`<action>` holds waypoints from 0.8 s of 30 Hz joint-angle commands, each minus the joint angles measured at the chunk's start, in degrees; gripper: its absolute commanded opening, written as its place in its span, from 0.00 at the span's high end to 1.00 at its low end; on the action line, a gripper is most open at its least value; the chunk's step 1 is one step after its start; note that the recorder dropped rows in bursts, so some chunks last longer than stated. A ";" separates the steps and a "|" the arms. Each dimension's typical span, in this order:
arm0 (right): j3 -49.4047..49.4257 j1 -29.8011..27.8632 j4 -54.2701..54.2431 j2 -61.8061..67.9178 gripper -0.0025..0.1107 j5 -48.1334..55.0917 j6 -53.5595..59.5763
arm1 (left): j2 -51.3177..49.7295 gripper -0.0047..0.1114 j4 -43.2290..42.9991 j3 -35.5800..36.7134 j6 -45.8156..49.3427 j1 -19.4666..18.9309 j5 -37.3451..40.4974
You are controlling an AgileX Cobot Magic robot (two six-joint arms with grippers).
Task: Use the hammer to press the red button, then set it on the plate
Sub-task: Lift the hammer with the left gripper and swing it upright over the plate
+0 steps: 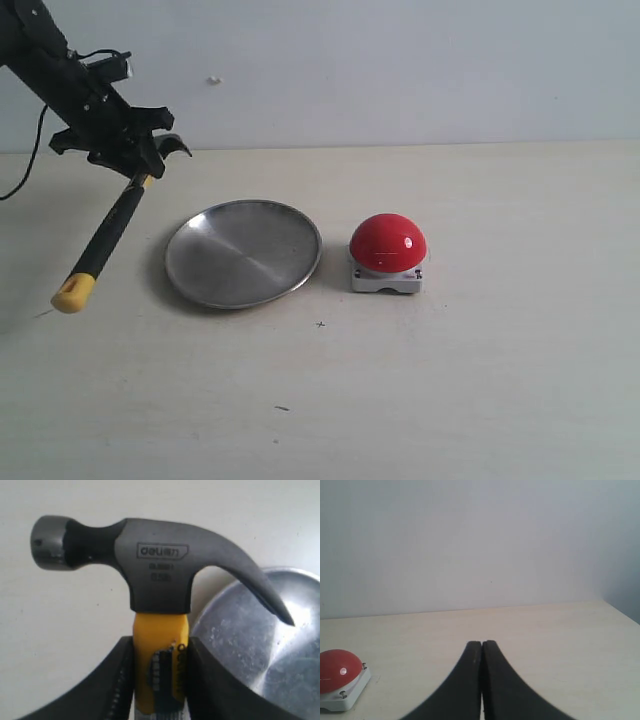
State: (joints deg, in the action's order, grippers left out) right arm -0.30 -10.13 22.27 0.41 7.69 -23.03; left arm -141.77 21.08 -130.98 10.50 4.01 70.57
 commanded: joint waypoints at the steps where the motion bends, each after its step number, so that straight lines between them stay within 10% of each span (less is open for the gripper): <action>1: 0.30 -0.48 -0.26 -0.41 0.98 -0.53 0.34 | 5.29 0.96 2.23 5.91 2.98 -0.04 -0.61; 13: 0.30 -0.48 -0.26 -0.41 0.98 -0.53 0.34 | 15.45 0.96 15.67 23.90 12.97 -0.04 -0.61; 24: 0.30 -0.48 -0.26 -0.41 0.98 -0.53 0.34 | 24.31 0.96 47.31 48.08 38.06 -0.78 -3.20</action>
State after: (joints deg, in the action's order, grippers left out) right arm -0.30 -10.13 22.27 0.41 7.69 -23.03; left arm -120.25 58.48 -87.06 42.27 3.56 67.73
